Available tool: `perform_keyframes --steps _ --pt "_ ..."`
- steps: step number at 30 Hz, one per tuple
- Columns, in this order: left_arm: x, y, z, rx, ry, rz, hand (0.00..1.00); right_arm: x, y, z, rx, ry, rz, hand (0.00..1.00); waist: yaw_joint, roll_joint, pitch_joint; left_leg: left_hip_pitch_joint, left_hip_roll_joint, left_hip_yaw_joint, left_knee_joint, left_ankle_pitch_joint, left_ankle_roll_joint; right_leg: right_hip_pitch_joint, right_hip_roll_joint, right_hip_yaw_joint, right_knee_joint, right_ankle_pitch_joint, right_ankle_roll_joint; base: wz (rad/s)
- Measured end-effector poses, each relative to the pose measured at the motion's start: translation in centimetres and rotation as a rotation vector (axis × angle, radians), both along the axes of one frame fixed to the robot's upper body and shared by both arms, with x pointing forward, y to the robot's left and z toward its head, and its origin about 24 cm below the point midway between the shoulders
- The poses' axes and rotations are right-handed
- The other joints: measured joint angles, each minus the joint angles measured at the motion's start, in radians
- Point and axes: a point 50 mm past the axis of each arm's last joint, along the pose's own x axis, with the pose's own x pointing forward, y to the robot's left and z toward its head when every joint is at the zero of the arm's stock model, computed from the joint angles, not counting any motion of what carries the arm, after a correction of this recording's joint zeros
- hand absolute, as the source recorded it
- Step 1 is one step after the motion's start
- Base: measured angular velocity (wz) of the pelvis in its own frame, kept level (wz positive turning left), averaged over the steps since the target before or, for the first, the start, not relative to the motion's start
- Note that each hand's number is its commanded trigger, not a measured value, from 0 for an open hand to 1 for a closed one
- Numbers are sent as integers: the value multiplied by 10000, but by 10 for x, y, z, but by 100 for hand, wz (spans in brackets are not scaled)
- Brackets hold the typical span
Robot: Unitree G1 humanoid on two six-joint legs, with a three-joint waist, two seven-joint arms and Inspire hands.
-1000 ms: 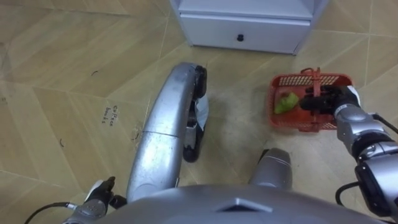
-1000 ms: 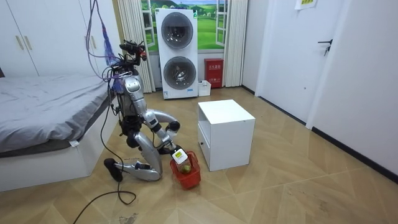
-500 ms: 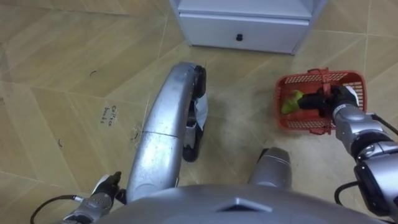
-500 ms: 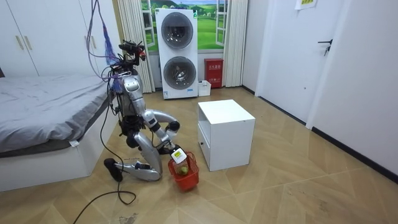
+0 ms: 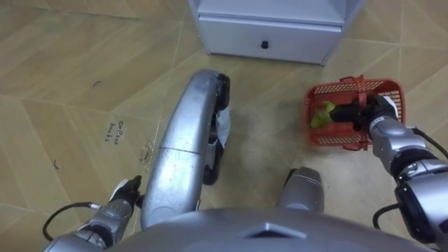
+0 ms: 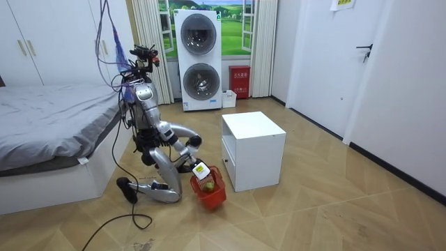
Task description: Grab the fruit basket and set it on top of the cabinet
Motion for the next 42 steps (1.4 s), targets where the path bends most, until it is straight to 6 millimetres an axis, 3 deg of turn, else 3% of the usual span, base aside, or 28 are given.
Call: perform_keyframes --steps 4,8,12,14,16,18,20,23,25,26,28,29,30,31,32,33,34,35,36,38,39,40,41,42 --pt "14 2 3 11 -382 298 0 13 6 9 66 -646 293 100 -241 -63 33 97 -565 -271 83 -128 -57 343 -67 -85 -178 1 1 4" --pt "33 6 9 203 -949 660 0 28 15 22 140 -1449 726 100 -433 -161 -7 156 -628 -299 163 -291 160 553 33 -109 -475 -1 5 3" --pt "51 9 15 300 -1565 926 0 42 28 35 -4 -2190 1462 100 -487 -157 -16 506 -521 -376 -312 -384 345 553 540 47 -1508 -5 14 -14" --pt "52 10 15 329 -1633 1031 0 45 29 37 -131 -2270 1652 100 -418 -98 -58 766 -344 -392 -722 -425 432 495 714 104 -2238 -6 21 -33" --pt "50 12 15 340 -1620 1259 0 51 33 43 -113 -2497 1772 100 -276 -40 -118 1129 21 -379 -1535 -401 532 263 765 98 -3498 -4 27 -54" --pt "50 15 16 355 -1657 1528 0 57 38 48 -32 -2777 1876 100 -122 -38 -124 1522 300 -322 -2291 -321 597 226 712 -19 -4699 0 36 -65" --pt "44 17 15 383 -1529 1780 0 63 46 54 77 -3098 2059 100 -31 -26 -147 2056 488 -244 -3084 -262 645 441 681 -164 -6062 38 118 -59" --pt "38 19 13 430 -1322 2003 0 69 56 63 233 -3623 2245 100 -41 -14 -176 3104 448 -189 -4623 28 714 1225 647 -437 -8644 268 525 -44" --pt "38 24 15 626 -1391 2278 0 75 65 74 293 -4260 2401 100 -124 -15 -197 3827 411 -191 -5869 318 702 1894 646 -814 -10633 692 570 -25" --pt "38 26 15 691 -1392 2369 0 76 67 76 318 -4364 2473 100 -147 -22 -201 4038 398 -190 -6154 387 714 2088 664 -866 -11086 833 566 -13" --pt "33 29 15 753 -1426 2664 0 72 71 79 123 -4576 2849 100 -222 -163 -297 4867 255 -193 -7226 704 771 2748 668 -923 -12547 1549 524 -19" --pt "31 30 15 743 -1428 2800 0 71 73 80 116 -4662 2929 100 -211 -181 -308 5076 272 -203 -7432 772 772 2894 704 -919 -12862 1763 522 -43" --pt "21 33 13 819 -1259 2960 0 70 79 81 67 -4809 3165 100 -190 -182 -299 5506 416 -272 -7470 953 933 3357 852 -891 -13561 2236 516 -76" --pt "1 38 11 1026 -787 3002 0 68 88 77 288 -4739 3243 100 -9 -96 -165 5574 827 -152 -6320 1786 1393 4307 1235 -667 -14426 2640 606 -83" --pt "-11 41 9 1127 -479 2953 0 65 92 73 426 -4650 3211 100 9 -73 -117 5454 782 -117 -6009 1847 1376 4781 1225 -657 -14700 2776 546 -34" --pt "-22 40 8 1178 -264 2787 0 56 87 70 512 -4650 3043 100 -277 -276 -370 5468 34 352 -7728 1749 1351 5186 994 -904 -14923 2923 549 40" --pt "-33 37 6 1140 60 2810 0 52 78 71 412 -4725 2800 100 -516 -469 -558 5546 -45 684 -8203 1485 1597 5367 892 -1093 -14778 3028 526 75" --pt "-31 34 5 1097 122 2763 0 50 73 72 338 -4722 2640 100 -561 -479 -556 5567 -8 896 -8242 1489 1774 5344 900 -1138 -14695 3201 501 57" --pt "-28 27 3 942 133 2748 0 46 66 72 192 -4732 2490 100 -488 -412 -541 5674 -20 908 -8490 1462 1833 5150 863 -1152 -14498 3646 428 13" --pt "-30 28 3 983 277 2896 0 36 69 68 407 -4610 2746 100 -344 -408 -543 6283 -34 966 -9107 1485 1805 4911 880 -1084 -14145 3942 363 -20" --pt "-32 29 3 1147 377 3187 0 28 70 65 517 -4514 2911 100 -294 -379 -526 6837 -45 1069 -9497 1492 1777 4665 961 -1038 -13632 4506 174 -30" --pt "-30 31 4 1214 333 3503 0 24 71 64 602 -4458 3103 100 -350 -286 -490 7352 -93 1142 -9850 1524 1710 4419 1025 -986 -13238 5317 -205 -27" --pt "-33 32 4 1219 365 3702 0 24 71 66 598 -4508 3187 100 -419 -179 -479 7544 -99 1148 -9985 1552 1682 4345 1023 -926 -13088 5840 -230 -27" --pt "-31 34 5 1260 220 3968 0 26 72 70 623 -4689 3297 100 -515 -25 -434 7995 -102 1176 -10402 1685 1619 4250 989 -890 -12938 6721 -129 -29"
